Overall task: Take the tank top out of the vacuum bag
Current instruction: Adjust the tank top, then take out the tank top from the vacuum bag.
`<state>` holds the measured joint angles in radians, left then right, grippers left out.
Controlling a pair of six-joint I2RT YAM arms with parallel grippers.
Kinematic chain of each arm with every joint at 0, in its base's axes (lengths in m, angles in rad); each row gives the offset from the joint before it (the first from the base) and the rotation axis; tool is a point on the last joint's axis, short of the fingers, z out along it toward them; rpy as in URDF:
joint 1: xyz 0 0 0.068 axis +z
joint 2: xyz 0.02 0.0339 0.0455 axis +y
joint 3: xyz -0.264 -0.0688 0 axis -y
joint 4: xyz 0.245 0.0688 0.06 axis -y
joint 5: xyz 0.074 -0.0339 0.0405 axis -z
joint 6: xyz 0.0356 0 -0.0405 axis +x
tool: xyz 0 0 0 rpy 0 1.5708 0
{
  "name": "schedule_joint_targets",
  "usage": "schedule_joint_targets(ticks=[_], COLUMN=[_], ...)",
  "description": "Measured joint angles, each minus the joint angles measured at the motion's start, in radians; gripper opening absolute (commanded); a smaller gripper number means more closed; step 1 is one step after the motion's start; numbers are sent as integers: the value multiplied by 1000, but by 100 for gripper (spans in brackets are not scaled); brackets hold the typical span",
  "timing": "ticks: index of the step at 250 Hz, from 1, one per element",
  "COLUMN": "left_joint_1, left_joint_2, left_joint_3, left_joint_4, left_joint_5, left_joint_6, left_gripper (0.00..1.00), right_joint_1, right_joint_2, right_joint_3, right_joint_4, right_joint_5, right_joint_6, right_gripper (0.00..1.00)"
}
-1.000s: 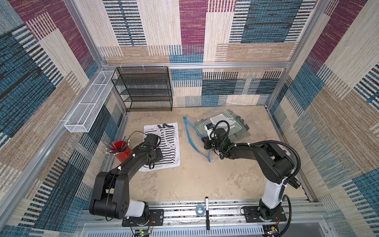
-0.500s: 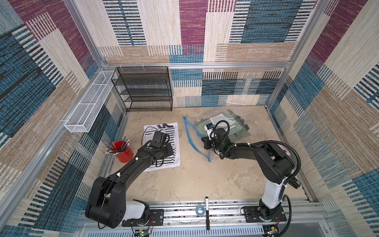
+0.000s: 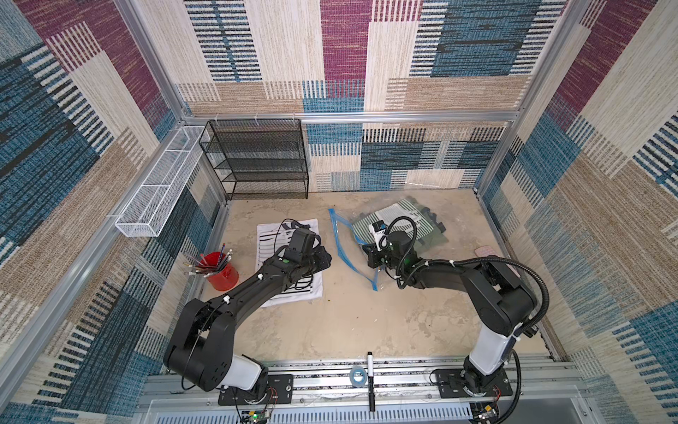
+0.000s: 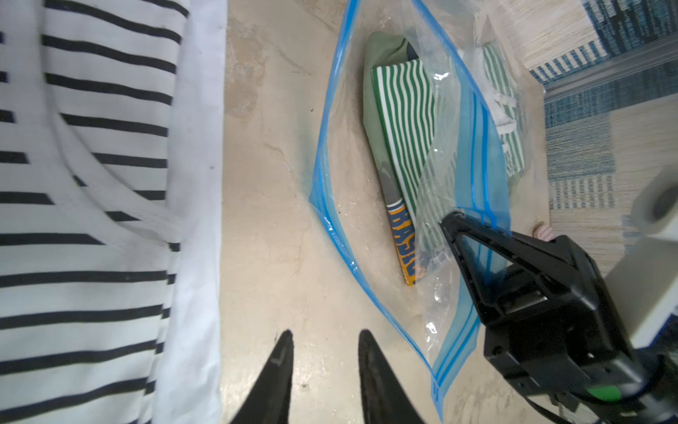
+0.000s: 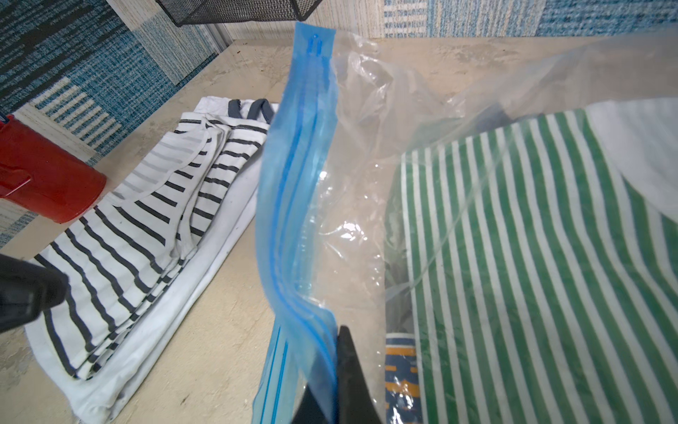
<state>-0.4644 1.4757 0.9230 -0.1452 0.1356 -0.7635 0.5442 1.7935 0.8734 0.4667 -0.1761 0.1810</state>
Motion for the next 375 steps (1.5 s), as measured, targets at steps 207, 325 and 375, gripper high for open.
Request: schedule_joint_targets(ticks=[207,325,375], left_joint_1=[-97,-129,-135], left_joint_2=[483,613,583], left_joint_3=[234,273,261], left_joint_4=[341,499,508], left_joint_5=[2,2,-3], left_joint_6=[-265,-430,-430], left_gripper=[26,22,22], right_joint_1=[2,5,4], right_joint_2=[-34,-38,-38], right_joint_3=[-34,-35,-35], right_joint_4=[48,51,51], right_joint_5=[29,56,56], right_joint_6=[5,4,4], right_gripper=[0,0,0])
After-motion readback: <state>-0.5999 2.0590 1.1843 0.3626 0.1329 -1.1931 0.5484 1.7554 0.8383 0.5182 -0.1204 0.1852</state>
